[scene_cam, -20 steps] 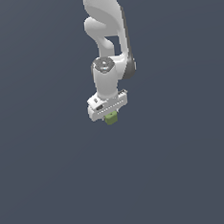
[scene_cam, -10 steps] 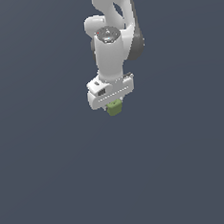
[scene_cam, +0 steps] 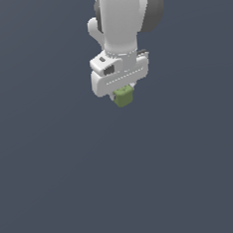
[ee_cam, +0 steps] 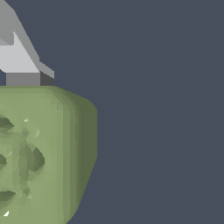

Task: Pick up the object and move it to a goal position.

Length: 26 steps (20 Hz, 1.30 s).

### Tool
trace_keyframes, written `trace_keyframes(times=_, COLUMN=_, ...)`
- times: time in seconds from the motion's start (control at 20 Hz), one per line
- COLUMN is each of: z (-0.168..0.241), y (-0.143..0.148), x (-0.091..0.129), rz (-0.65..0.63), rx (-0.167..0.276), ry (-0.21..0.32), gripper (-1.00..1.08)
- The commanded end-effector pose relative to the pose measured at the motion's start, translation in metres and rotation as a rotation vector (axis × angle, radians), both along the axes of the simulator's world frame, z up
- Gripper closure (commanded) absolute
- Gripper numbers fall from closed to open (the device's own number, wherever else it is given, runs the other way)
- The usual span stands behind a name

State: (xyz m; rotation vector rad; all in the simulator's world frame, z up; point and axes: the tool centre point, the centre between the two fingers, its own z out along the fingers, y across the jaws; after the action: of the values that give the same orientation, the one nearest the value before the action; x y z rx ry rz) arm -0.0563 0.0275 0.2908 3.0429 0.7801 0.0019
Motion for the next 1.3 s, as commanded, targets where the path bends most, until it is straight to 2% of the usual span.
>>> trace_keyframes(times=0.0, z=0.025, y=0.005, x=0.003, rz=0.0, rx=0.0, ry=0.001, gripper=1.08)
trace_keyframes(times=0.7, z=0.149, y=0.03, x=0.026, rz=-0.001, rx=0.0, ry=0.001, gripper=1.08)
trace_keyframes(times=1.25, z=0.202, y=0.04, x=0.039, rz=-0.001, rx=0.0, ry=0.001, gripper=1.08)
